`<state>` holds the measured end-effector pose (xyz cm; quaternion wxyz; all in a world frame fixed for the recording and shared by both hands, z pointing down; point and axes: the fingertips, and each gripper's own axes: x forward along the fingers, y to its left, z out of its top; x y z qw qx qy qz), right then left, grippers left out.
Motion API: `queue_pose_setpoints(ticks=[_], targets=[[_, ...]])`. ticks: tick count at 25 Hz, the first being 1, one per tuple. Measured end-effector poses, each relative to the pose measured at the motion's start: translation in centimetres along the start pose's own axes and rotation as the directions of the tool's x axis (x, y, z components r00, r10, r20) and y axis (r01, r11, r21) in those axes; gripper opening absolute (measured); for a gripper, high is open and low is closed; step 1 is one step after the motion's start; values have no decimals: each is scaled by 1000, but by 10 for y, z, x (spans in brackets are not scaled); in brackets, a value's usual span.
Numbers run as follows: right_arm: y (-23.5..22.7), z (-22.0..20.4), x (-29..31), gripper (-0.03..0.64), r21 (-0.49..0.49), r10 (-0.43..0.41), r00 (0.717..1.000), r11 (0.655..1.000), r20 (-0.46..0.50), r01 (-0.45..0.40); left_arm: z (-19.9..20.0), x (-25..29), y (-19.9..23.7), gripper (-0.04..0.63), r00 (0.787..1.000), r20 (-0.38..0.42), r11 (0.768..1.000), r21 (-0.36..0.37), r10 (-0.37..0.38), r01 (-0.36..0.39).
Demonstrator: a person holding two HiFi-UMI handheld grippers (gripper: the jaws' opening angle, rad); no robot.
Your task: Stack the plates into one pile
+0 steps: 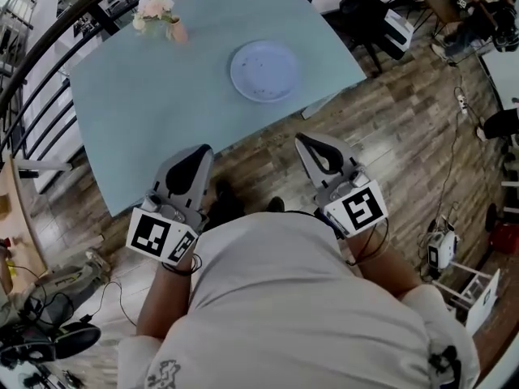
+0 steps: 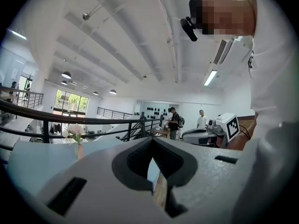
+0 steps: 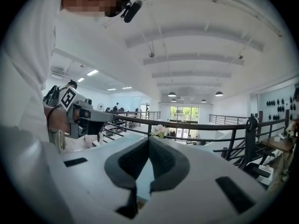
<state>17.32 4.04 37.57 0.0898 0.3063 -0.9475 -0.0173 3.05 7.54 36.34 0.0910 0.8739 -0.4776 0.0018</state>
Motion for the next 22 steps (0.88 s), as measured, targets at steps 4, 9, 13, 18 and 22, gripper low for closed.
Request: queue_pose_setpoints(ticks=[4,9,13,18,22], targets=[[-4,-3,-30,5,1,14,1000,1000,12,-14,-1,-3,-26,5,999,10,999,7,36,-36],[-6,-7,-57,5,12,28,999,1000,16,-28,0,-4,-59,5,999,7,998,36,50,-50],[-8,-9,-74,5,14,27,999,1000,18,-27,0,-3,-78,5,999,7,998,49,48,-48],[-11,-12,-88,5,16,28,999,999,19,-28,0,1,-93,5,999,6,997,62,43,-43],[-14,-17,-95,5,20,28,1000,999,3,-28,0,6,-99,5,999,13,997,66,38,-39]])
